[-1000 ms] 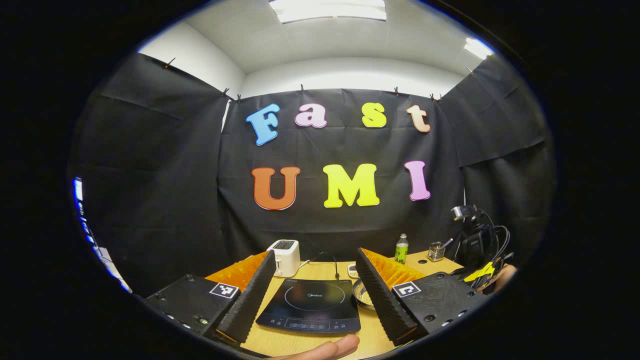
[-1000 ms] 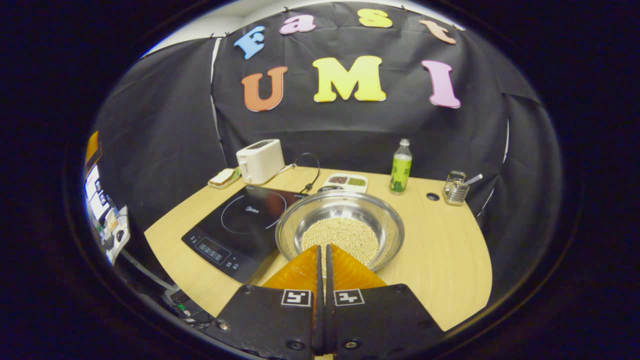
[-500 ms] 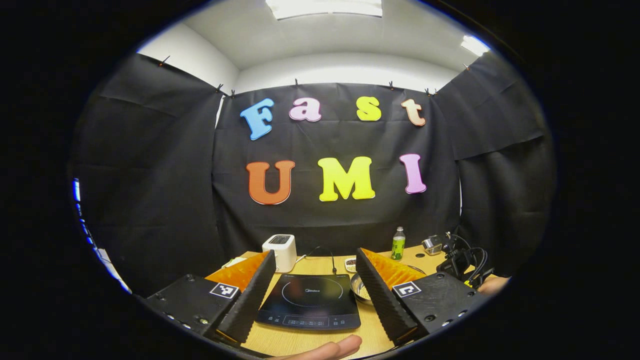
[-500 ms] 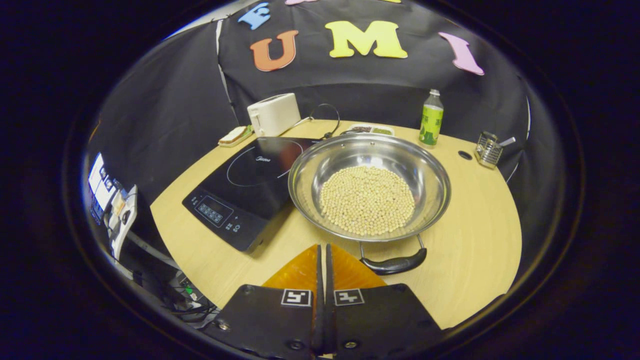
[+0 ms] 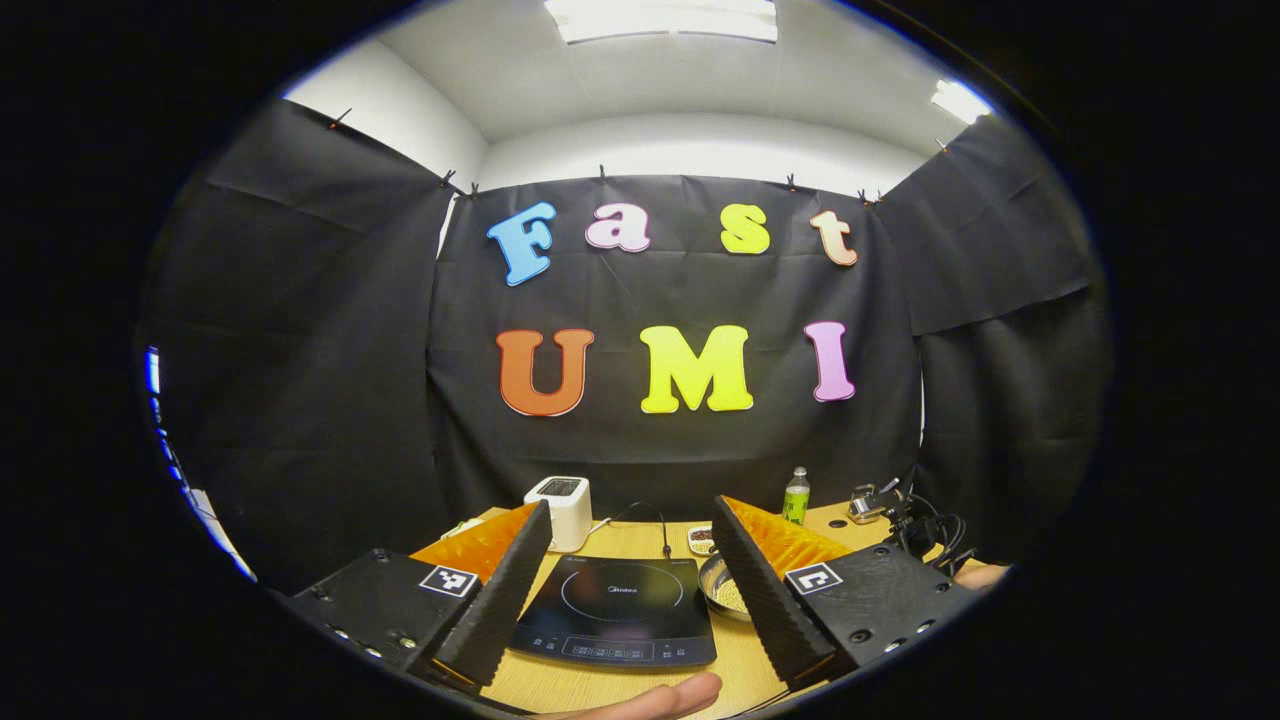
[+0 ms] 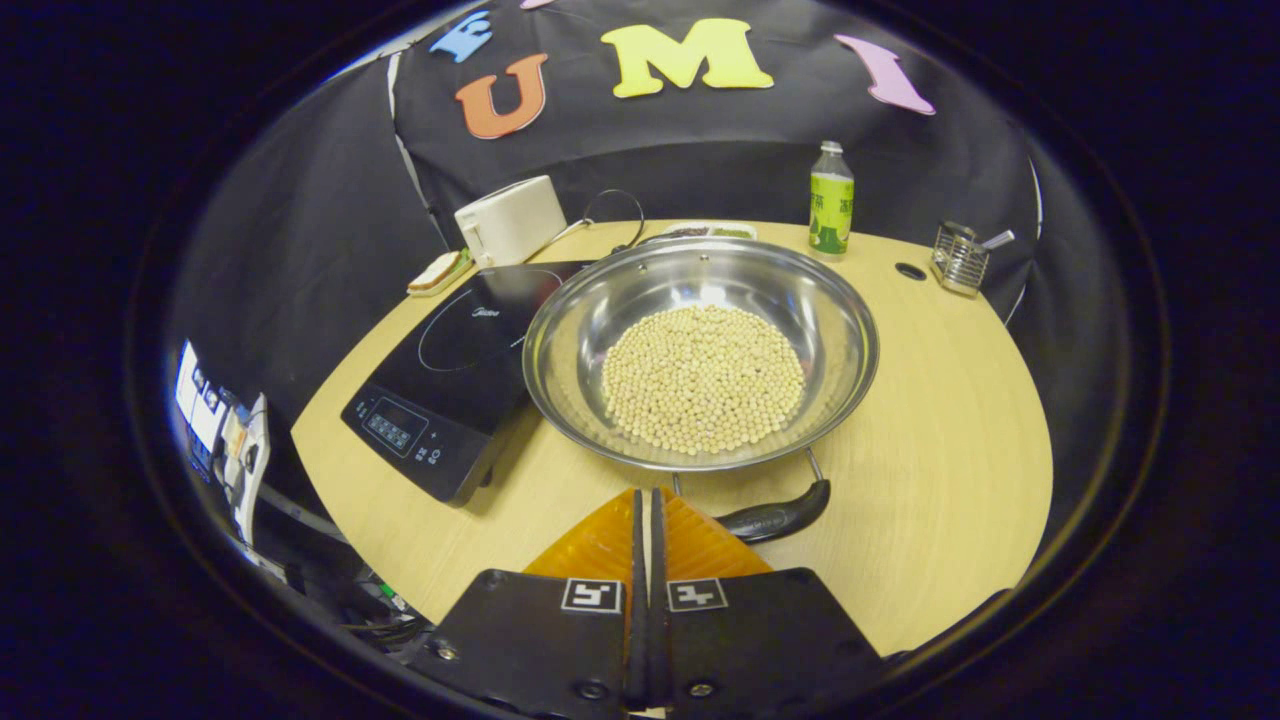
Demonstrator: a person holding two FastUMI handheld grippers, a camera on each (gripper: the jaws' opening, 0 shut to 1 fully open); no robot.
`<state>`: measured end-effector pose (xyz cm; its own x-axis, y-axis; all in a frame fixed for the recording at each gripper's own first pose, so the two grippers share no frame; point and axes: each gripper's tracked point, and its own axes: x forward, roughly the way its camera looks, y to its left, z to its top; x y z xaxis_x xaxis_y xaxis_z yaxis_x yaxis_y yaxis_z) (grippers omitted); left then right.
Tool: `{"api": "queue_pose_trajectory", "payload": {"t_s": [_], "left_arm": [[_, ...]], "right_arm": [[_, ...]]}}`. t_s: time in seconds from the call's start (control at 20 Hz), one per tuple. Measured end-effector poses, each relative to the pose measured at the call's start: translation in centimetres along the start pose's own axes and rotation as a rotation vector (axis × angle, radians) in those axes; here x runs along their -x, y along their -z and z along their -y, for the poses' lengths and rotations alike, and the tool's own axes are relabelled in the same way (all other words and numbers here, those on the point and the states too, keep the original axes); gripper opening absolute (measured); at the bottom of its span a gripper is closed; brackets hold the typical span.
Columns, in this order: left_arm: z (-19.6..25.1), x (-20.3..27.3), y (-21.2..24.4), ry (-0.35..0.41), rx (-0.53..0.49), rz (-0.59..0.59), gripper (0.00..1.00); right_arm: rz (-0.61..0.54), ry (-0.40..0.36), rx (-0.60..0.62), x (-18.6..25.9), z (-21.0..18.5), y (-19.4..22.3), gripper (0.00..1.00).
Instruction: First push the handle of the pot to place it horizontally, then grasp the pot with both hands and set it on the induction cooktop.
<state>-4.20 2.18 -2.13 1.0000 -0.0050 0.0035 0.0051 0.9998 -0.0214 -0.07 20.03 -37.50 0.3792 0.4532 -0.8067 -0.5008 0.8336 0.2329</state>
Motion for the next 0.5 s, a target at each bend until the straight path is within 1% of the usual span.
{"api": "queue_pose_trajectory", "payload": {"t_s": [0.05,0.1,0.15,0.2,0.3,0.35,0.4,0.5], "left_arm": [[0.0,0.0,-0.1,0.004,0.01,0.005,0.96],[0.0,-0.1,0.0,0.013,0.017,0.006,0.96],[0.1,-0.1,0.0,0.02,0.022,0.008,0.96],[0.2,0.0,-0.1,0.025,0.027,0.01,0.95],[0.2,0.0,-0.1,0.033,0.027,0.008,0.95],[0.2,0.1,0.0,0.03,0.027,0.007,0.95],[0.1,0.1,0.1,0.025,0.026,0.003,0.95],[0.1,0.2,0.3,0.026,0.019,0.0,0.95]], "right_arm": [[-0.006,0.001,-0.003,0.0,0.3,0.0,0.04],[-0.008,0.01,0.004,0.0,0.7,-0.2,0.01],[-0.006,0.023,0.011,0.0,1.2,-0.4,0.01],[-0.007,0.036,0.02,0.0,1.7,-0.4,0.04],[-0.011,0.057,0.043,0.2,2.7,-0.5,0.0],[-0.012,0.072,0.054,0.2,3.4,-0.7,0.0],[-0.012,0.089,0.064,0.3,4.1,-0.8,0.04],[-0.013,0.112,0.078,0.3,5.2,-1.1,0.04]]}}
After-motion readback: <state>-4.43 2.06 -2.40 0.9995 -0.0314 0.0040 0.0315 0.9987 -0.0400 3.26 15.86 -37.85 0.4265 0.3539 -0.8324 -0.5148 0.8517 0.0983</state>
